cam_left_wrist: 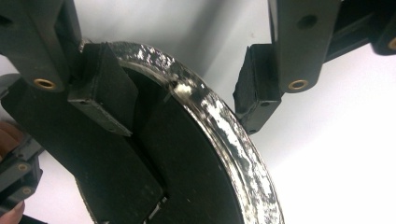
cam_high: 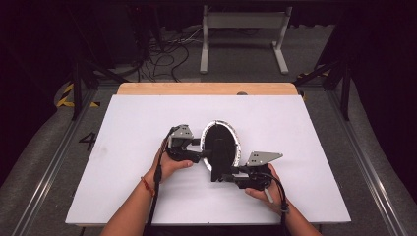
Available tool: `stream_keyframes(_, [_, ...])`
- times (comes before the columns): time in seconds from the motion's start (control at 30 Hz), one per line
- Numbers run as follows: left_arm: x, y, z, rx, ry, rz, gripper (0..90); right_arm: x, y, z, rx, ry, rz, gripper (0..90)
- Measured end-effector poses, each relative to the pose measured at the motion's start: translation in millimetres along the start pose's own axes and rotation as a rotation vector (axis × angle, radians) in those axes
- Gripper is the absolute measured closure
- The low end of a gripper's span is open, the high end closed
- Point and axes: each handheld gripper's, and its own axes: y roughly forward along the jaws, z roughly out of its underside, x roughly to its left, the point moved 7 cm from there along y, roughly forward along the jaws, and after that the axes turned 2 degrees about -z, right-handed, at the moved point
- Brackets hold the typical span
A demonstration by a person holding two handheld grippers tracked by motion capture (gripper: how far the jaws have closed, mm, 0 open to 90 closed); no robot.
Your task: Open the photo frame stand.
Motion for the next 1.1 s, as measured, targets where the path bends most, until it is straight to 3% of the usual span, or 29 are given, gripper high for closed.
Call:
stream_keyframes(0.33, [-7.8, -11.2, -9.8, -0.053, 0.053, -0.021, 52.9, -2.2, -3.1, 3.2, 0.046, -0.017, 0.010, 64.5])
stream_keyframes(0.43, [-11.8, -17.1, -14.5, -0.079, 0.084, -0.035, 60.3, -2.6, -3.2, 3.2, 0.045, -0.013, 0.012, 65.1])
stream_keyframes(0.53, [-18.0, -20.0, -18.3, -0.083, 0.132, -0.072, 62.0, -3.2, -2.7, 3.8, 0.051, -0.012, 0.013, 65.3])
stream_keyframes(0.7, [-22.7, -21.8, -19.1, -0.101, 0.168, -0.076, 63.8, -4.9, -2.2, 4.5, 0.038, 0.005, 0.010, 66.9])
stream_keyframes(0.83, [-25.8, -22.9, -17.3, -0.142, 0.170, -0.052, 65.4, -7.2, -3.4, 3.6, 0.024, 0.024, 0.022, 65.0])
stream_keyframes(0.9, [-25.1, -22.6, -16.3, -0.141, 0.163, -0.059, 65.3, -7.6, -7.2, -4.2, -0.016, 0.088, -0.011, 64.3])
stream_keyframes(1.03, [-25.0, -22.8, -15.1, -0.143, 0.157, -0.054, 65.6, -7.6, -7.2, -5.9, -0.007, 0.076, 0.012, 64.7])
stream_keyframes(1.1, [-25.2, -22.8, -14.7, -0.136, 0.168, -0.065, 65.4, -7.5, -5.4, -5.0, -0.003, 0.073, 0.021, 69.5])
